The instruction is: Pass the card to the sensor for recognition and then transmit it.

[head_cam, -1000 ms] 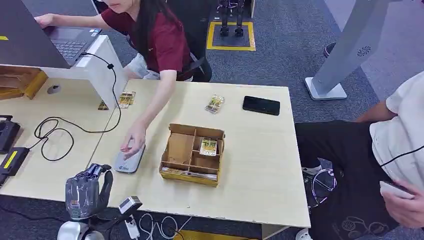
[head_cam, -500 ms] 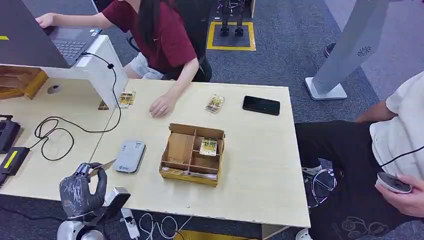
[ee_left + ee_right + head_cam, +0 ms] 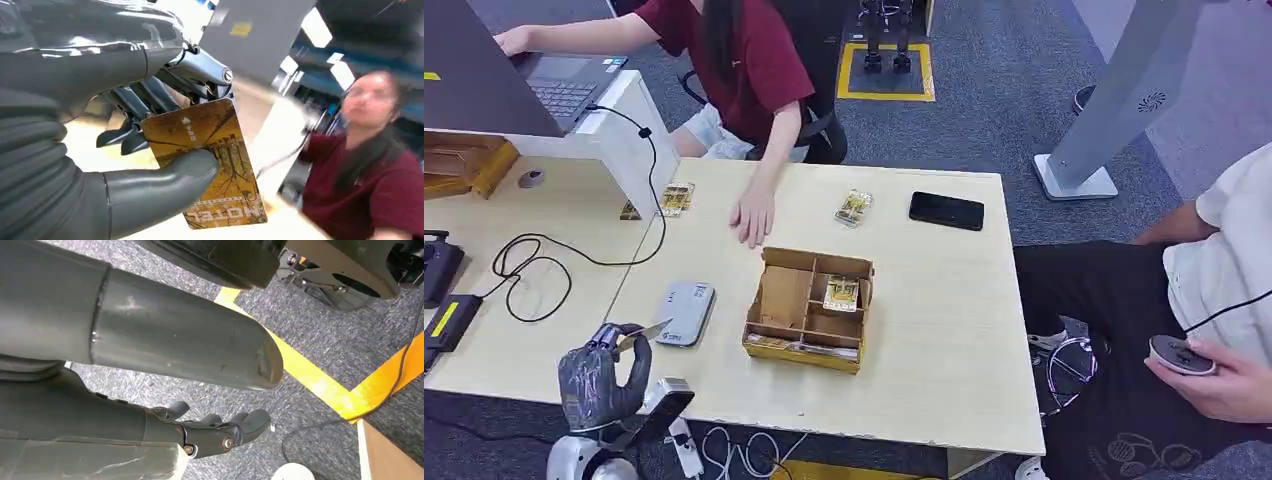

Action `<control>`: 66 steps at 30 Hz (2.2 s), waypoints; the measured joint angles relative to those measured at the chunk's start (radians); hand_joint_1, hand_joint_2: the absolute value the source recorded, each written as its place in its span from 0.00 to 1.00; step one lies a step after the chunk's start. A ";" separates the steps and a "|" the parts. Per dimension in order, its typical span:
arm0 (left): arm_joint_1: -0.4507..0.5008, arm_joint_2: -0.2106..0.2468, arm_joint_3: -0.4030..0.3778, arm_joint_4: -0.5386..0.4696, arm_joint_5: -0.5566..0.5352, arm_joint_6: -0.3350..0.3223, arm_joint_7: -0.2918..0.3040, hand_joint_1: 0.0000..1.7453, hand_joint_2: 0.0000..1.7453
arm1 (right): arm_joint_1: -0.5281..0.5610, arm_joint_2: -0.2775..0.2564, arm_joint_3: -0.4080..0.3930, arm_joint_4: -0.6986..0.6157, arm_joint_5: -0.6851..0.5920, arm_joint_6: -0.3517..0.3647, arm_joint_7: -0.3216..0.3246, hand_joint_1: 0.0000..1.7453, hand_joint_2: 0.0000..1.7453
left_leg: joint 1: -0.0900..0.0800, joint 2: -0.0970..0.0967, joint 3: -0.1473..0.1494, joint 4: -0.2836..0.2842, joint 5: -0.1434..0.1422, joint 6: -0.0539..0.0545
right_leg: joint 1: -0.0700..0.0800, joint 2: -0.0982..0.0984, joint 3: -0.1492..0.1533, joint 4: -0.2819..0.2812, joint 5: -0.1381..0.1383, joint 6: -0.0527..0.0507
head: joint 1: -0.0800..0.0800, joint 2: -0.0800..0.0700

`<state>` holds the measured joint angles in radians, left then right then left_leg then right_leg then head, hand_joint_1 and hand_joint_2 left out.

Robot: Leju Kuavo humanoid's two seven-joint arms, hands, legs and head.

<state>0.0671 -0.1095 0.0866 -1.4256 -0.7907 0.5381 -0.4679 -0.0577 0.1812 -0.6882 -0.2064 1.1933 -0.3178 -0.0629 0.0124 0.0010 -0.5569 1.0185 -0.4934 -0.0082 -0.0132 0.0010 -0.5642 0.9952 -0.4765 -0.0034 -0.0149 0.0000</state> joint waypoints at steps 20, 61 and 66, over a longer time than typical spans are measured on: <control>-0.147 0.020 -0.046 0.113 0.382 -0.416 0.323 1.00 1.00 | 0.005 0.000 0.000 0.000 0.000 -0.015 0.015 0.00 0.00 | 0.000 0.000 0.000 0.000 0.000 0.000 | 0.000 0.000 0.000 0.000 0.000 0.000 | 0.000 0.000; -0.352 0.022 -0.072 0.303 0.354 -0.338 0.370 1.00 1.00 | 0.004 0.003 0.017 0.000 0.000 0.002 0.017 0.00 0.00 | 0.000 0.000 0.000 0.000 0.000 0.000 | 0.000 0.000 0.000 0.000 0.000 0.000 | 0.000 0.000; -0.355 0.022 -0.072 0.306 0.351 -0.337 0.371 1.00 1.00 | 0.004 0.003 0.018 0.000 0.000 0.002 0.016 0.00 0.00 | 0.000 0.000 0.000 0.000 0.000 0.000 | 0.000 0.000 0.000 0.000 0.000 0.000 | 0.000 0.000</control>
<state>-0.2880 -0.0874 0.0149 -1.1193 -0.4394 0.2014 -0.0966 -0.0534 0.1839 -0.6706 -0.2064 1.1933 -0.3159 -0.0465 0.0125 0.0008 -0.5570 1.0190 -0.4933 -0.0082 -0.0132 0.0010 -0.5642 0.9952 -0.4762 -0.0034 -0.0149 0.0000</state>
